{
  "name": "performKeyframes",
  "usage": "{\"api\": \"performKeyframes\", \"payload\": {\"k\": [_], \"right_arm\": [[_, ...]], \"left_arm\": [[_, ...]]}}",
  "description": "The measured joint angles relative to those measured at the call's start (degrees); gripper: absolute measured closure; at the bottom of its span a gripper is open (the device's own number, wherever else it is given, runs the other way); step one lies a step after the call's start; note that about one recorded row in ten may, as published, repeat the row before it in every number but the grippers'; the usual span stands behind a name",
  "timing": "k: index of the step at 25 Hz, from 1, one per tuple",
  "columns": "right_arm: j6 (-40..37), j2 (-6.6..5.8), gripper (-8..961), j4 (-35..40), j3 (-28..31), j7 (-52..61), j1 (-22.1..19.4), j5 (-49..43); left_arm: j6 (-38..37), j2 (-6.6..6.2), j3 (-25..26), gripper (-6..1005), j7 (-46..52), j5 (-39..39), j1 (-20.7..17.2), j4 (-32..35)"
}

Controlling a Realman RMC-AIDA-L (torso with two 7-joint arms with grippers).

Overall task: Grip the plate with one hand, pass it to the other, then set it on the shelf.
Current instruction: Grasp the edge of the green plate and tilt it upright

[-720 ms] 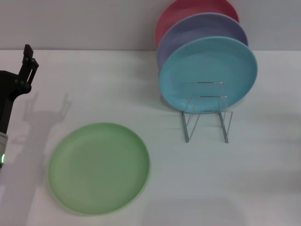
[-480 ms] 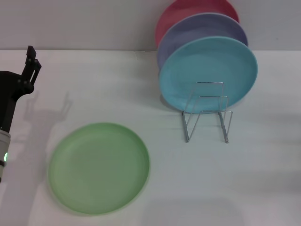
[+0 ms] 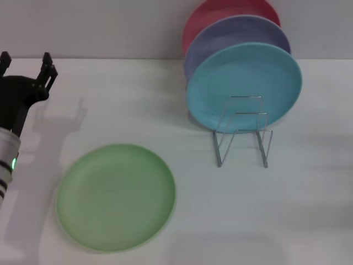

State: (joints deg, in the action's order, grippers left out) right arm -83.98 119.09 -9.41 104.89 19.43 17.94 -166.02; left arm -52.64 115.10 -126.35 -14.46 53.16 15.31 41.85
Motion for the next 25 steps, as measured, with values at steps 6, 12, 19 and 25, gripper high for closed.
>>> {"api": "performKeyframes", "payload": {"k": [6,12,19,25], "right_arm": [[0.0,0.00,291,0.1,-0.1,0.0,0.0,0.0],[-0.1,0.00,291,0.1,-0.1,0.1,0.0,0.0],[0.0,0.00,291,0.1,-0.1,0.1,0.3,0.0],[0.5,-0.28,292,0.1,1.3,-0.2,1.6,0.0]], "left_arm": [[20.9,0.96,13.4,171,-5.4,-9.0,-6.9,17.6],[37.6,2.38,21.0,171,-5.7,-13.1,-9.9,28.6],[67.5,2.75,31.5,171,-5.7,-14.0,-11.4,43.5],[97.8,2.87,42.1,171,-5.3,-14.1,-8.7,53.1]]}}
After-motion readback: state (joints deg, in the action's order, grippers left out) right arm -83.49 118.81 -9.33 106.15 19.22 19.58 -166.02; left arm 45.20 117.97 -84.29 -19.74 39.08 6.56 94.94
